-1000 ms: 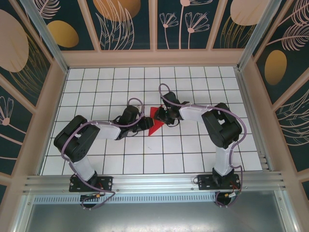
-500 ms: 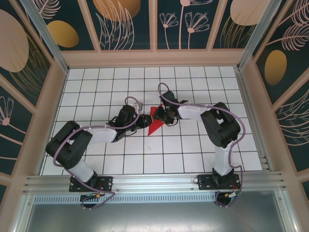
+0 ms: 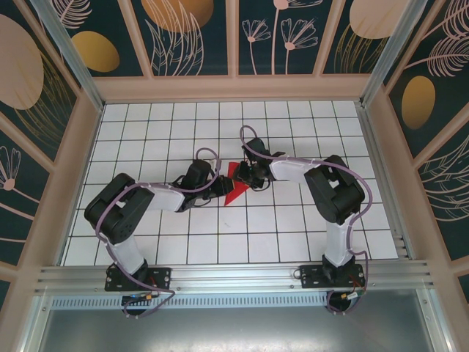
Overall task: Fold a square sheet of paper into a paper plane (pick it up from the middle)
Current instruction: Fourth fold the wing at the center of the table.
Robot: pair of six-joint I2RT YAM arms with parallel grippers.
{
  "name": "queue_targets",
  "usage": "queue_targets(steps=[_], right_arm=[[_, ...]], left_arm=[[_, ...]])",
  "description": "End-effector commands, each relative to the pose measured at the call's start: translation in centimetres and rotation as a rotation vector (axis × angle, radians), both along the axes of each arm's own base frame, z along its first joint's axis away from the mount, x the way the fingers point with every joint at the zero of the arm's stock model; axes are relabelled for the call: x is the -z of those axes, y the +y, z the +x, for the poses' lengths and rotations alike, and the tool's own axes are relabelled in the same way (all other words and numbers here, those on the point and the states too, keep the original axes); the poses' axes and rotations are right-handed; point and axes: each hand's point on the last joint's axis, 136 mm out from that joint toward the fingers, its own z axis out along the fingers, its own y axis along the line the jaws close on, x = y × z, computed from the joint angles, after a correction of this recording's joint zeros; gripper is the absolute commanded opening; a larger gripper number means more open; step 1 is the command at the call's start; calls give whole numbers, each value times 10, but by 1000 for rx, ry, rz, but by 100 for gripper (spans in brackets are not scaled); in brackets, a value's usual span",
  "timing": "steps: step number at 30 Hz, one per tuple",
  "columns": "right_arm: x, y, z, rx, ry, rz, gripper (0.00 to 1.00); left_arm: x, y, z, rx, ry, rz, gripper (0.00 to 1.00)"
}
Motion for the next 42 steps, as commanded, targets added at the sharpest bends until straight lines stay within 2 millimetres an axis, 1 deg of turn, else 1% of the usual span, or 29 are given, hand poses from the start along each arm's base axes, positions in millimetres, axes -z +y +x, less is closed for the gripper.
queue_targets(steps=[1,6,22,33,38,42], right_arm=[[77,-52,-35,56,163,-251,44],[78,-53,-36,57,165,-253,44],[80,-54,-38,56,170,-261,43],[81,-55,-38,58,174,-265,43],[81,-55,-38,58,175,-263,43],[78,-53,-36,60,168,-254,43]], left_arm=[[7,3,7,-11,-11,46,16],[9,6,11,-37,-14,56,14],[23,5,9,-30,21,75,11],[32,11,8,-55,43,105,10],[39,14,7,-65,62,126,8],[44,16,6,-67,81,134,5]])
